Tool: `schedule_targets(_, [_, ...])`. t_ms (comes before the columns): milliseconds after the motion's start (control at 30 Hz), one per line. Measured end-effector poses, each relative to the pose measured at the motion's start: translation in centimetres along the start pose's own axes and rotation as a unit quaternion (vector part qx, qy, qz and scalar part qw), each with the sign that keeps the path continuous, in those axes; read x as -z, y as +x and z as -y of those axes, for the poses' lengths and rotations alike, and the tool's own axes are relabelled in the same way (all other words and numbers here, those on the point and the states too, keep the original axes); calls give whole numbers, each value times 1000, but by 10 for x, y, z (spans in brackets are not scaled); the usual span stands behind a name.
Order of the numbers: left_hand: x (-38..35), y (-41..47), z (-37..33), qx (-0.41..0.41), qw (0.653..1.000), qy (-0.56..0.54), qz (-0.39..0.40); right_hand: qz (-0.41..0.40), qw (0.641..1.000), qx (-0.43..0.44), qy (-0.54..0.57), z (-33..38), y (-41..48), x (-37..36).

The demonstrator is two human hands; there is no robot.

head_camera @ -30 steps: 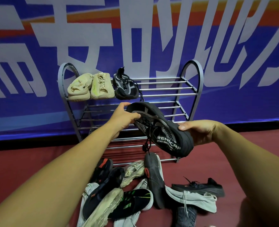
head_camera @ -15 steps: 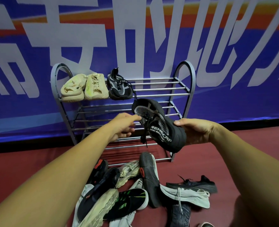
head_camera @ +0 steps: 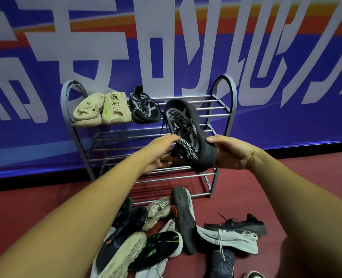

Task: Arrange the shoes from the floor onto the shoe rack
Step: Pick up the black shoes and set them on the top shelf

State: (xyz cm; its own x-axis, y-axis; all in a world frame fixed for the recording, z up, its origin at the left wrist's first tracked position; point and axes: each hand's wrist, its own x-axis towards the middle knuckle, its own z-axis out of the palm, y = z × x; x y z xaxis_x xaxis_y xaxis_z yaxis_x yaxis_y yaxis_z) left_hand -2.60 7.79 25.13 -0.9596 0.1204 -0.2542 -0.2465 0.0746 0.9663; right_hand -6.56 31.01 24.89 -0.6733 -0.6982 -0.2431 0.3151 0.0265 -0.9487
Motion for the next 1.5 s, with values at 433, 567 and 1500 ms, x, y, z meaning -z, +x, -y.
schedule_targets(433, [16,30,-14,-75,979,-139,-127,-161,978,116,71,25,63,-34])
schedule_targets(567, [20,37,-16,-67,981,-138,-119,-220,960,160,65,29,77,-32])
schedule_targets(1500, [35,57,0,-90,940,-126,-304,-360,906,216,50,27,143,-33])
